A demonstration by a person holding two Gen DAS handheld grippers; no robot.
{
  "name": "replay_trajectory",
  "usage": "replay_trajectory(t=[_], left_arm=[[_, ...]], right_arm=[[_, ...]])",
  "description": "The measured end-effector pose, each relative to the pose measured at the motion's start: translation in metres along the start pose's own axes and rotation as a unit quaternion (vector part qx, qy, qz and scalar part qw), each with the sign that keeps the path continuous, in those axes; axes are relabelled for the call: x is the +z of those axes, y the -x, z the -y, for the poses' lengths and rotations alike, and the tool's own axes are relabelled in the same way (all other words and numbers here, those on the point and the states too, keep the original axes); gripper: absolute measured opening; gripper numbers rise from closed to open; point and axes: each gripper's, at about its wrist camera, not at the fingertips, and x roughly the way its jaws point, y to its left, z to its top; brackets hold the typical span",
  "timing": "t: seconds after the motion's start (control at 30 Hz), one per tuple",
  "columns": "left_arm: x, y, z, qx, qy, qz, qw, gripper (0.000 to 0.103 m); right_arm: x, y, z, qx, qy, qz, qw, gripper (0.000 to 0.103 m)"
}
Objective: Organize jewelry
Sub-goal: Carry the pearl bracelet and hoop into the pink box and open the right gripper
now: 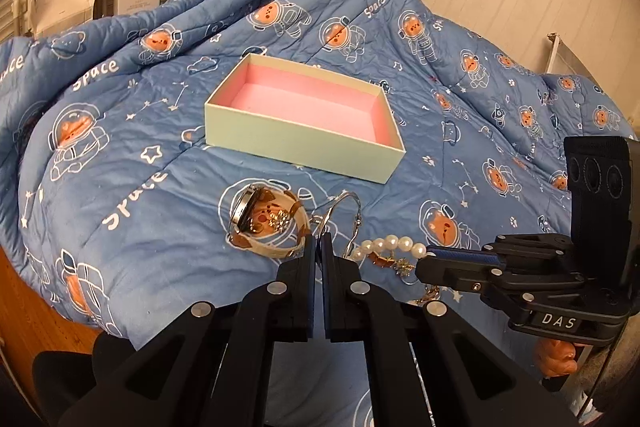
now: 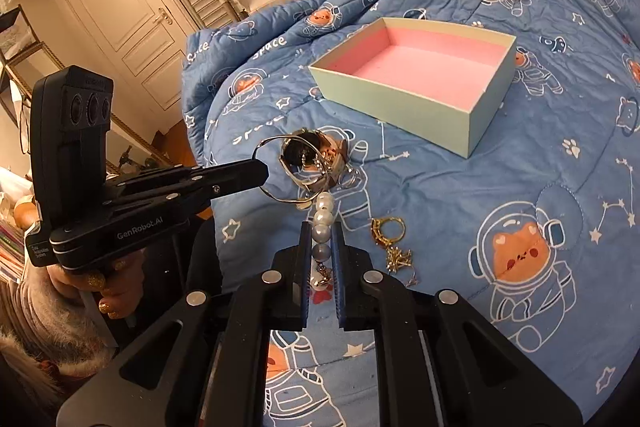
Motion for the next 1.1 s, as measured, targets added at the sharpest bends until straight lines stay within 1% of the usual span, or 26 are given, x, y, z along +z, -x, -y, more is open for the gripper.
replay_trajectory(t=[0.17,0.37,0.6,0.7,0.73,0.8,0.87,0.9,0.93,1.0,1.1], left_arm=[[0.021,0.002,0.004,0.009,-0.017,0.015,0.9997,0.003],[0.052,-0.002,-0.001,0.038,-0.034,0.036,0.9981,0.003],[0.099,-0.032,-0.012,0.073,-0.046,0.031,0.9958,0.003],[0.120,-0.052,-0.016,0.081,-0.049,0.021,0.9953,0.003],[0.126,-0.060,-0.017,0.082,-0.050,0.015,0.9953,0.003],[0.136,-0.076,-0.021,0.069,-0.045,-0.001,0.9966,0.003],[0.143,-0.092,-0.025,0.060,-0.038,-0.018,0.9973,0.003],[0.146,-0.101,-0.028,0.051,-0.034,-0.030,0.9977,0.003],[0.147,-0.109,-0.030,0.050,-0.029,-0.038,0.9976,0.003],[0.149,-0.124,-0.037,0.049,-0.015,-0.056,0.9971,0.003],[0.150,-0.140,-0.048,0.045,0.009,-0.074,0.9962,0.003]], right_arm=[[0.022,0.008,-0.001,-0.008,0.005,0.030,1.000,0.010],[0.057,0.012,0.014,-0.040,0.006,0.059,0.997,0.010],[0.109,0.002,0.047,-0.060,-0.023,0.080,0.995,0.010],[0.130,-0.014,0.063,-0.068,-0.039,0.075,0.994,0.010],[0.135,-0.021,0.070,-0.065,-0.048,0.071,0.994,0.010],[0.145,-0.035,0.083,-0.043,-0.072,0.059,0.995,0.010],[0.153,-0.051,0.095,-0.033,-0.092,0.045,0.994,0.010],[0.156,-0.059,0.101,-0.036,-0.102,0.039,0.993,0.010],[0.157,-0.065,0.105,-0.041,-0.112,0.035,0.992,0.010],[0.159,-0.077,0.116,-0.038,-0.131,0.022,0.990,0.010],[0.161,-0.086,0.122,-0.066,-0.129,0.017,0.989,0.010]])
